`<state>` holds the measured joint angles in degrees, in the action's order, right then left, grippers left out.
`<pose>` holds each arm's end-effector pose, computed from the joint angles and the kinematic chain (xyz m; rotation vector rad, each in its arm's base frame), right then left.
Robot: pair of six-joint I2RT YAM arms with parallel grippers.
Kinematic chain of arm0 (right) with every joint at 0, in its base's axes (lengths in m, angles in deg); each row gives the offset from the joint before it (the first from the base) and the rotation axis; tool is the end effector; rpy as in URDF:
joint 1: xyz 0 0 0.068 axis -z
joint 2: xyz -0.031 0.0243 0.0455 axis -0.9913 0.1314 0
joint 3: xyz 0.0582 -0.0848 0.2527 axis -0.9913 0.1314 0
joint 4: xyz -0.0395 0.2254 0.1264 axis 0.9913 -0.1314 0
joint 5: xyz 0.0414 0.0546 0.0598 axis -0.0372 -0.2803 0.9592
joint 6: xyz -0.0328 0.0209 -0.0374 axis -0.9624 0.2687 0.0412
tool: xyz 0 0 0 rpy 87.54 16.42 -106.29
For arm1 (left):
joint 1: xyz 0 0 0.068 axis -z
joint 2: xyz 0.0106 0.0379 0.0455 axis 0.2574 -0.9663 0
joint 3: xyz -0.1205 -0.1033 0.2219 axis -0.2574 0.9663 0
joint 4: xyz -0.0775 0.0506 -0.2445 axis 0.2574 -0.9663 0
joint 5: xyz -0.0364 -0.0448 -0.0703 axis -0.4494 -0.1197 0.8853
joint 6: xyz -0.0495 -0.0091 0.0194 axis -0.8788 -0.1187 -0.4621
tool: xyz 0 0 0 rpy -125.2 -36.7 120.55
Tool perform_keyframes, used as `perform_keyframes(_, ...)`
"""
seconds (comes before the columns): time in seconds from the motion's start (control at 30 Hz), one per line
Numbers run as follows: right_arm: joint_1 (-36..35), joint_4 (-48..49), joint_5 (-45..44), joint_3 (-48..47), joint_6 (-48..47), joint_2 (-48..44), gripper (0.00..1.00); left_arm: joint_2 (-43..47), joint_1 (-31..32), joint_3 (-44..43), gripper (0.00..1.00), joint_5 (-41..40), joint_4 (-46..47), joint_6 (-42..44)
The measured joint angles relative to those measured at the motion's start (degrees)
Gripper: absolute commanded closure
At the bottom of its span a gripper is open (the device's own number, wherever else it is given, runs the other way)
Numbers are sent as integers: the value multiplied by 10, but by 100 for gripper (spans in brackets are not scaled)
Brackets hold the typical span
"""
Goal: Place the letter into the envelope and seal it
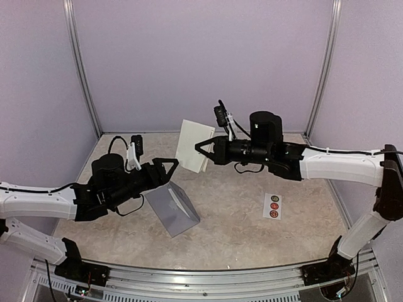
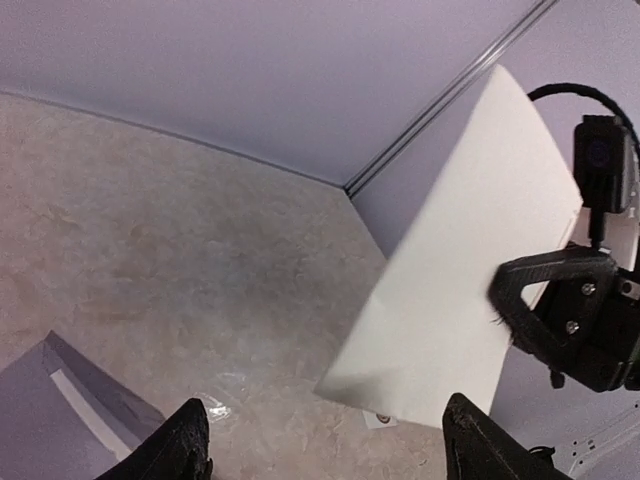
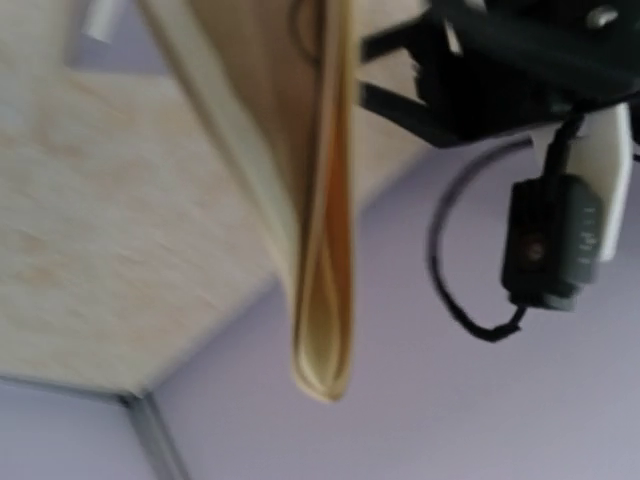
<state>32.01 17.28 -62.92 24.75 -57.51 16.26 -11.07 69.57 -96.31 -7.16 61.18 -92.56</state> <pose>0.2281 0.2941 0.3160 -0.5611 1.8007 1.3162 0.1623 -0.2145 0.2657 0.0128 1.7857 -1.0520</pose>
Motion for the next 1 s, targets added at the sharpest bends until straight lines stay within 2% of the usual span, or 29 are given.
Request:
perform_keyframes(0.17,2,-171,-20,-115,-71,56,100,17,-56,69,20,22,-95,-75)
perform_keyframes(0.43,-18,-357,-32,-247,-122,198,100,3,-97,119,23,78,-141,-146)
perform_keyframes(0.67,-23,-456,-38,-337,-145,291,100,-75,-104,119,26,132,-136,-162)
perform_keyframes(1.0,-23,-544,-86,-411,-164,344,100,-136,-111,110,30,148,-113,-164)
